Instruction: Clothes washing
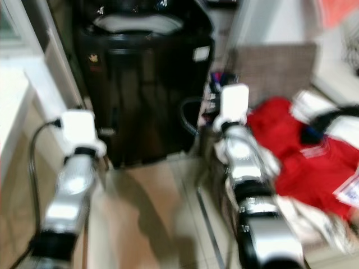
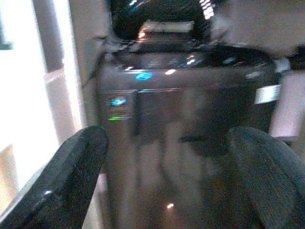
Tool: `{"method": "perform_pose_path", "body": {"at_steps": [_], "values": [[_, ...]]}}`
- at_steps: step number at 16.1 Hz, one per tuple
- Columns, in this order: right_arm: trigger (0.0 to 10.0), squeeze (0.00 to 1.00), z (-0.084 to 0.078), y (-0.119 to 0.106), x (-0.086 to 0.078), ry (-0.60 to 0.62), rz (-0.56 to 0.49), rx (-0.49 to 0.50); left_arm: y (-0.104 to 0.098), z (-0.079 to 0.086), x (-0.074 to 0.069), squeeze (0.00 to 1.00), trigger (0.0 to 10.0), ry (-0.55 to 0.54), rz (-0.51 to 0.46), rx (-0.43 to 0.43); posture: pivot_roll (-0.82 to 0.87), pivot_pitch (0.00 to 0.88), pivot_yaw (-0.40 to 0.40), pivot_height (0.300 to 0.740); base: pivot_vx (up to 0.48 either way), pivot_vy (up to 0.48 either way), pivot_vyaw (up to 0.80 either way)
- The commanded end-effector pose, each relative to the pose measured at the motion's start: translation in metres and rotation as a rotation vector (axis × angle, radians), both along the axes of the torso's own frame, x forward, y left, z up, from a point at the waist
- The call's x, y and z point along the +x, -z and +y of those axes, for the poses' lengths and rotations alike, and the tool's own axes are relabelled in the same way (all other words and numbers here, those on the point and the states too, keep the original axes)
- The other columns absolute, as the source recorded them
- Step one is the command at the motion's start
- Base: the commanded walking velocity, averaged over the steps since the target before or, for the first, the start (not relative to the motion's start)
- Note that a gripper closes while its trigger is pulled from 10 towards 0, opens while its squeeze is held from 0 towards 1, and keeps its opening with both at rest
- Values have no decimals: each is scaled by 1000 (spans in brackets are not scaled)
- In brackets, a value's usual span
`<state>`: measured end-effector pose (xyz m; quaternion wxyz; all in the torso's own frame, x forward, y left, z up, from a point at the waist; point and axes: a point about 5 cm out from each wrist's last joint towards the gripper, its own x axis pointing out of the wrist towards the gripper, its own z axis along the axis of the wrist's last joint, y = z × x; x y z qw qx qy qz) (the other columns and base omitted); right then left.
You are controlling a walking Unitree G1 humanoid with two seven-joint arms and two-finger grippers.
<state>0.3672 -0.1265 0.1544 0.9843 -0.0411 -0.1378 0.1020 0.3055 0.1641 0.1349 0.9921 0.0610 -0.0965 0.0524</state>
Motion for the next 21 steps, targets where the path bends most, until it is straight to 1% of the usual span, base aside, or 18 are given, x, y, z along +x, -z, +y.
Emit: {"method": "perform_pose_path", "body": {"at_steps": [1,5,8,11,13,15,16,18,19,20,21], "values": [[10000,0,-11,6,-3,27,16,-9,-2,-11,1,0,10000,46,-10,0,-29,0,-29,740,480,0,0],[10000,0,-6,4,-3,8,-5,-10,-5,-14,1,0,10000,73,-29,-5,-28,0,-27,740,480,0,0],[10000,0,-8,4,-2,15,0,-12,-9,-15,2,0,10000,92,-49,11,-26,0,-26,740,480,0,0],[10000,0,-7,1,-1,20,-11,-11,-15,-20,4,0,10000,126,-68,66,-27,0,-25,740,480,0,0],[10000,0,-8,2,-1,25,-4,-9,-17,-21,5,0,10000,132,-73,58,-29,0,-23,740,480,0,0],[10000,0,-9,3,-2,28,-4,-6,-18,-21,4,0,10000,135,-79,67,-30,0,-23,740,480,0,0],[10000,0,-9,-1,-2,32,-29,-4,-22,-24,4,0,10000,155,-99,92,-30,0,-23,740,480,0,0],[10000,0,-12,-23,3,42,-107,5,-34,-35,4,0,10000,228,-145,124,-30,0,-24,740,480,0,0],[10000,0,-14,-27,7,44,-109,0,-36,-38,5,0,10000,248,-151,108,-31,0,-25,740,480,0,0],[10000,0,-17,-26,8,56,-100,-1,-36,-38,5,0,10000,244,-150,103,-29,0,-27,740,480,0,0],[10000,0,-19,-32,10,60,-118,-5,-39,-35,6,0,10000,240,-161,106,-29,0,-27,740,480,0,0]]}}
